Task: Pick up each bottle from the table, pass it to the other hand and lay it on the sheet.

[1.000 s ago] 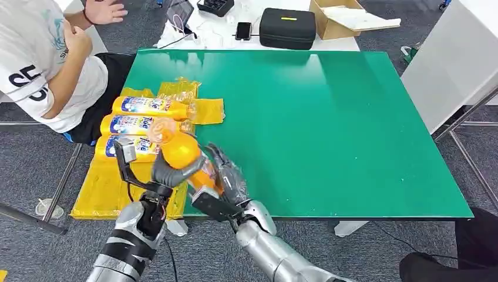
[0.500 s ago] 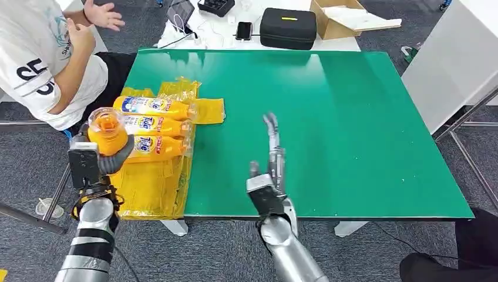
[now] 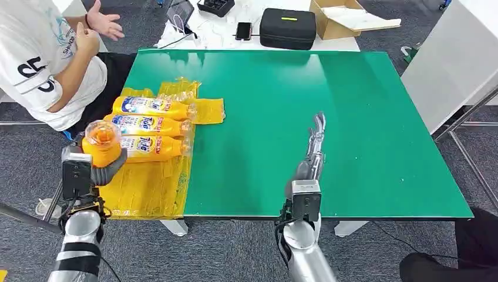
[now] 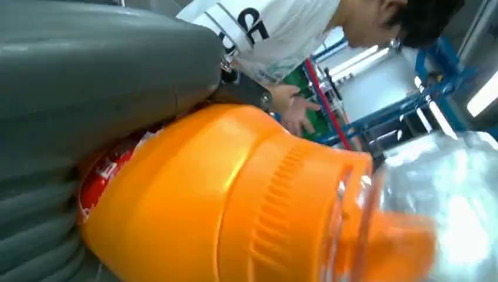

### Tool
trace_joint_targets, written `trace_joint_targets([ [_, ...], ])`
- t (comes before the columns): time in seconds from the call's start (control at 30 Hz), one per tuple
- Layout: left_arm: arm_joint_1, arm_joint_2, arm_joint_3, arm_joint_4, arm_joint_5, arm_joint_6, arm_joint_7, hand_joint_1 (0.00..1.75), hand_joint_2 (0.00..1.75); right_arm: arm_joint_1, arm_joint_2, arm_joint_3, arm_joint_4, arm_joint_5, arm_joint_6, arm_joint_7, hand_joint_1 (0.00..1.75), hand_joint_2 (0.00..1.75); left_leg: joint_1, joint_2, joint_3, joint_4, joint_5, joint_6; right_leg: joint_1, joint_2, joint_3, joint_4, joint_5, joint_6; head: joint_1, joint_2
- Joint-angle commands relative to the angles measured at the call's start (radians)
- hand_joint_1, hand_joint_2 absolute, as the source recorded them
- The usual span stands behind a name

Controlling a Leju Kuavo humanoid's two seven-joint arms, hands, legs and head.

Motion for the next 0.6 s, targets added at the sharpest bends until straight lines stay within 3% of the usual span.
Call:
trace_joint_targets([
  [0.03,-0.029,0.242,-0.226,0.282,-0.478,-0.002,0.052,1.75,1.75,-0.052,-0.031,-0.042,0.063,-0.055,0.069,-0.011,0.00,0.00,0.000,0.003,0.006,-0.002,-0.002,0.000,0.000,0.002,0.005,-0.001,-0.001,-0.002,-0.001,0.000],
  [0.2,-0.145,0.256,-0.353,0.530,-0.571,-0.017,0.058,1.75,1.75,-0.070,-0.031,-0.034,0.097,-0.066,0.105,-0.002,0.00,0.00,0.000,-0.001,0.009,-0.002,-0.001,0.001,0.001,-0.003,0.008,-0.002,-0.002,-0.002,-0.001,0.000],
  [0.6,-0.222,0.188,-0.422,0.654,-0.545,-0.055,-0.008,1.75,1.75,-0.113,-0.015,0.002,0.169,-0.072,0.145,0.005,0.00,0.00,0.000,-0.003,0.005,-0.001,0.000,0.000,0.001,-0.001,0.005,-0.001,-0.001,-0.002,-0.001,0.000],
])
